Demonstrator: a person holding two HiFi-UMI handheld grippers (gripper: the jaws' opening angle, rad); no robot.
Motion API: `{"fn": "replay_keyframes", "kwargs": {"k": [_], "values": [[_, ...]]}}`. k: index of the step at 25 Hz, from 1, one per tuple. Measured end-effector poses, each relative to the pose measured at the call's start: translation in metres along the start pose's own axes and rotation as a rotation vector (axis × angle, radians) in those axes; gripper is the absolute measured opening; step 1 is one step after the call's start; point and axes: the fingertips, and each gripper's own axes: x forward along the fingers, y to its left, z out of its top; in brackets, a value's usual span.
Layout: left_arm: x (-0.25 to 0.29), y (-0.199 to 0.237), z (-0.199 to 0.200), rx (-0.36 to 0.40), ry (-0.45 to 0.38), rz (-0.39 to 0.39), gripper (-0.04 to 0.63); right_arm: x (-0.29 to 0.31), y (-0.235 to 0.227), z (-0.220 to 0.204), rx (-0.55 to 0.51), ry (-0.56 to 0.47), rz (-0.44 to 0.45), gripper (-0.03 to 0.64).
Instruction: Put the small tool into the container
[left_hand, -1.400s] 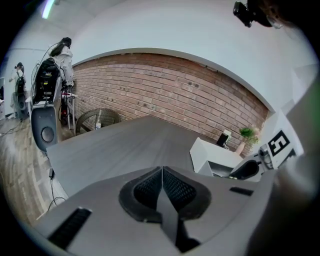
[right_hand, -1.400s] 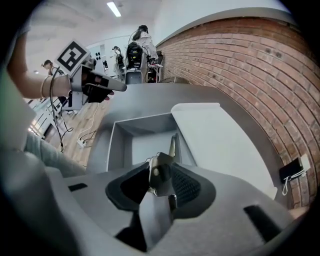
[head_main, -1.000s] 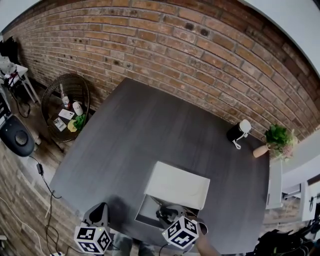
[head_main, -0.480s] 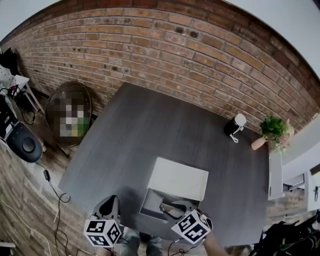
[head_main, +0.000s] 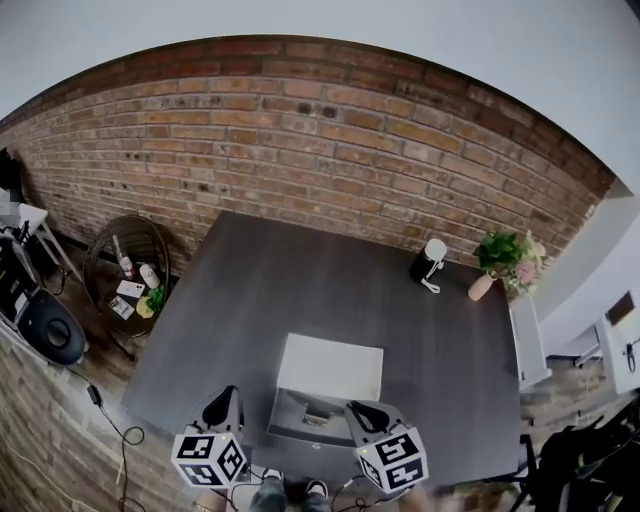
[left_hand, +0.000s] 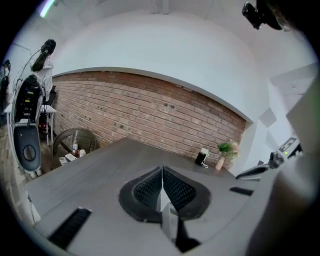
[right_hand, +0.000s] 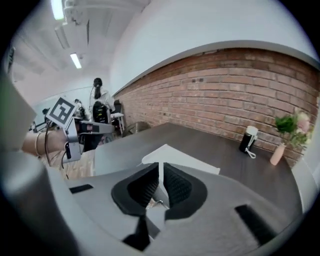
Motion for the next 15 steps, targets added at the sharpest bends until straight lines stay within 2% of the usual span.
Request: {"fn": "replay_keyframes", "kwargs": {"k": [2, 10, 15], "values": [[0.004, -0.012, 0.016, 0.017, -0.029, -0.027, 0.008, -0.016, -0.015, 0.01, 0.042, -0.055, -0.076, 0.006], [0.01, -0.061, 0.067, 0.075, -0.111, -0.121, 0.008, -0.081, -0.059, 0.027, 0.136, -0.182, -0.275, 0.005], [0.018, -0.084, 0.092, 0.112, -0.166, -0.154, 0.008, -0.123, -0.101, 0.025, 0.272, -0.314, -0.49, 0.003]]}}
